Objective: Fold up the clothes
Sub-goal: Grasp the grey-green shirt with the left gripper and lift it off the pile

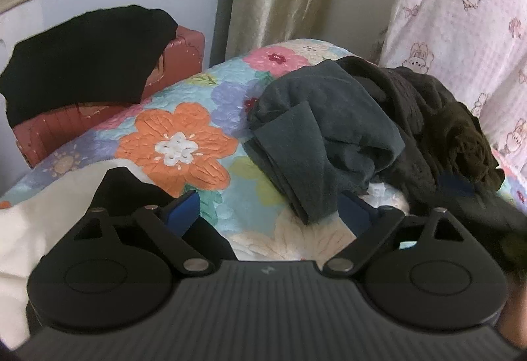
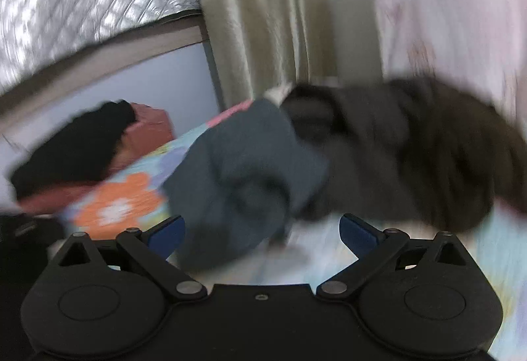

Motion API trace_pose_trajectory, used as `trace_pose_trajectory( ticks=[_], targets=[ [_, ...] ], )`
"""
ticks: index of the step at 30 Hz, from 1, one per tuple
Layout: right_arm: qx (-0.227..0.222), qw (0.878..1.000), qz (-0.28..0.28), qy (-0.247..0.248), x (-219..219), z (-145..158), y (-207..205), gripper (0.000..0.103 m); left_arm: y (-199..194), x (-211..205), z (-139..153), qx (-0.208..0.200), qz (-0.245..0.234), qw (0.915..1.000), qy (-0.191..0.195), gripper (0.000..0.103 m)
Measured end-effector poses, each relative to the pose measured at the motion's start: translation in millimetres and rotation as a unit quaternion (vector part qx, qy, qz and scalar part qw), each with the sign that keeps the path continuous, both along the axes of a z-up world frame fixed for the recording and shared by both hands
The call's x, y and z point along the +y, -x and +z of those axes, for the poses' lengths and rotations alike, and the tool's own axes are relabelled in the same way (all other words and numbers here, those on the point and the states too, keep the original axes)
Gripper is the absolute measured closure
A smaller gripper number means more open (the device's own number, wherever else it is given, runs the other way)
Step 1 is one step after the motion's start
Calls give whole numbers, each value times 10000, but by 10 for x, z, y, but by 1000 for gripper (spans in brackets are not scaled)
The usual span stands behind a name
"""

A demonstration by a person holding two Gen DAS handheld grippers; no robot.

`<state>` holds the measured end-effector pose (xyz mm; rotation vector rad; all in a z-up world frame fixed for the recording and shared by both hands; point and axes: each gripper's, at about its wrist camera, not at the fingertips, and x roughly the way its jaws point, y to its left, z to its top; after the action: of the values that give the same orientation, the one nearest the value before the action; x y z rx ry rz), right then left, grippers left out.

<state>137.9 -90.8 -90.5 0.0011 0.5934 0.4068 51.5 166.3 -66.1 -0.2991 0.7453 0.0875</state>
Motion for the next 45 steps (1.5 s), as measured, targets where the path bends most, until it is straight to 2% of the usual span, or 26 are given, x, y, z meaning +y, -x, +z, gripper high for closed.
trace_pose_trajectory(
  ticks=[2,5,6,7,8,9,11,12,14,16,19,21,25,29,32,34,37,38,40,42,44,45],
  targets=[
    [-179,9995,-4,254,145,-38,-325,1,-37,54,-38,-73,-5,9999,129,12],
    [-55,9982,-193,574,314,-186,-766,3,-112,69,-121,-79,5,9997,228,12],
    [69,9975,-229,659,351,-258,-884,8,-139,60,-151,-47,-1,9998,218,12],
    [202,9968,-255,730,387,-330,-995,26,-166,49,-180,-12,-4,9998,204,12],
    [357,9967,-215,700,405,-386,-1036,39,-183,38,-198,7,-6,9998,190,12],
    [296,9974,-215,624,398,-385,-977,41,-186,26,-199,-3,-7,9998,195,12],
    [114,9986,-146,492,360,-329,-799,55,-184,0,-188,-49,-11,9997,229,12],
    [12,9991,-84,417,329,-279,-689,57,-176,-17,-181,-65,-36,9997,252,12],
    [-17,10000,52,20,219,-150,-500,67,-148,-72,-154,-101,-149,9994,312,12],
    [-34,9990,149,-410,93,-33,-237,68,-115,-156,-109,-170,-337,9985,386,12],
    [-230,9985,0,-488,-51,104,239,69,-55,-309,-43,-312,-749,9937,770,12],
    [-292,9978,-184,-561,-162,165,552,69,-13,-426,-10,-371,-982,9906,873,12],
    [-177,9963,-569,-615,-509,175,1041,69,95,-821,32,-360,-1454,9863,685,13],
    [66,9916,-1089,-698,-1016,139,1453,70,181,-1267,-87,-17,-1812,9826,409,14],
    [17,9875,-1548,-289,-1392,134,1672,70,330,-1585,-221,210,-2061,9779,272,14],
    [26,9834,-1816,-36,-1619,21,1754,68,446,-1781,-337,350,-2270,9728,311,14],
    [37,9743,-2227,341,-1955,-147,1881,52,605,-2129,-527,474,-2678,9619,270,14],
    [27,9689,-2437,419,-2044,-191,1966,52,650,-2233,-575,473,-2716,9611,143,14],
    [97,9697,-2434,197,-2237,-222,2110,52,699,-2395,-664,471,-2657,9628,-157,14],
    [94,9687,-2451,-373,-2405,-195,2225,52,689,-2491,-761,535,-2482,9666,-348,14],
    [52,9673,-2345,-966,-2513,-192,2338,52,636,-2545,-900,723,-2289,9701,-360,14],
    [20,9666,-2250,-1229,-2549,-201,2388,51,618,-2553,-949,807,-2184,9720,-302,28]
  ],
)
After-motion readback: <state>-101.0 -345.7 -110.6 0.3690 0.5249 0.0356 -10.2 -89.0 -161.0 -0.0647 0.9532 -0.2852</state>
